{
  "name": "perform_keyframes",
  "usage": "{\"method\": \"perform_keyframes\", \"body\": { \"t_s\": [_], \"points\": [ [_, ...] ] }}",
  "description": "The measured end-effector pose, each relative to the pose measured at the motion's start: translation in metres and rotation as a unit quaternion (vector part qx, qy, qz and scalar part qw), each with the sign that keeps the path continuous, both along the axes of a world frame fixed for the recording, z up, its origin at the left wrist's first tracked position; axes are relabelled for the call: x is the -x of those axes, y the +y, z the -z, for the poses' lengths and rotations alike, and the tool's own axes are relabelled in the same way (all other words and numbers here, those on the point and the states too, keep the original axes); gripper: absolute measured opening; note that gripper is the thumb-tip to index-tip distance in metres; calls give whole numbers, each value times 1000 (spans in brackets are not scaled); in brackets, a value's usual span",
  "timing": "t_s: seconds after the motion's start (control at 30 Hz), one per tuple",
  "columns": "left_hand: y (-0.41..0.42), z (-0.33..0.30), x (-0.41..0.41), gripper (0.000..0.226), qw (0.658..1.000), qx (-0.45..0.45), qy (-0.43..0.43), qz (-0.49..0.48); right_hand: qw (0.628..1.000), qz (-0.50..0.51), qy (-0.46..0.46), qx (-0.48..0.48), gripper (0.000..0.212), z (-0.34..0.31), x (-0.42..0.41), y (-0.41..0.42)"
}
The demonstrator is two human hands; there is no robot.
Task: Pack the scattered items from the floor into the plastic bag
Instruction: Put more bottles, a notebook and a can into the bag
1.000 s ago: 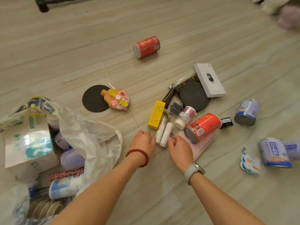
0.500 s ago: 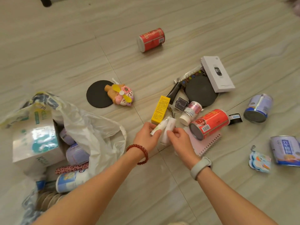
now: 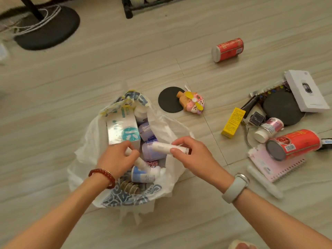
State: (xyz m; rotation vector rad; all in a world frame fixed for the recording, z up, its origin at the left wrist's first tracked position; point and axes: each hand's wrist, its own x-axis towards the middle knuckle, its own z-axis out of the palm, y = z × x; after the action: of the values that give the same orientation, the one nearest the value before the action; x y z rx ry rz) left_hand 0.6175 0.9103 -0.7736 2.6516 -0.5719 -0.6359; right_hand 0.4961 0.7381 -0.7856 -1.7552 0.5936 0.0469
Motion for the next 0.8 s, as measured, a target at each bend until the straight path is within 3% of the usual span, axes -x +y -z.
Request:
{"method": "perform_keyframes", "body": {
  "t_s": [0.17, 0.3, 0.4, 0.5, 0.63, 0.8],
  "points": [
    [13, 10, 4, 29, 991, -57, -110, 50, 994, -52, 16, 91, 31, -1, -22, 30],
    [5, -2, 9, 27, 975, 4, -212, 72, 985, -73, -59, 144, 35, 3, -13, 34],
    [-5, -2, 16, 28, 960, 65, -243, 125, 983, 2, -98, 153, 34, 13, 14, 21],
    [-22, 6, 27, 34, 944, 112, -232, 207, 969, 80, -28, 231, 34, 36, 51, -11],
    [-56, 21, 46, 27, 918, 124, -231, 297, 922, 145, 125, 336, 36, 64, 101, -58],
    [-115, 31, 65, 25, 890, 111, -227, 380, 852, 326, 159, 376, 42, 53, 129, -119]
  ]
}}
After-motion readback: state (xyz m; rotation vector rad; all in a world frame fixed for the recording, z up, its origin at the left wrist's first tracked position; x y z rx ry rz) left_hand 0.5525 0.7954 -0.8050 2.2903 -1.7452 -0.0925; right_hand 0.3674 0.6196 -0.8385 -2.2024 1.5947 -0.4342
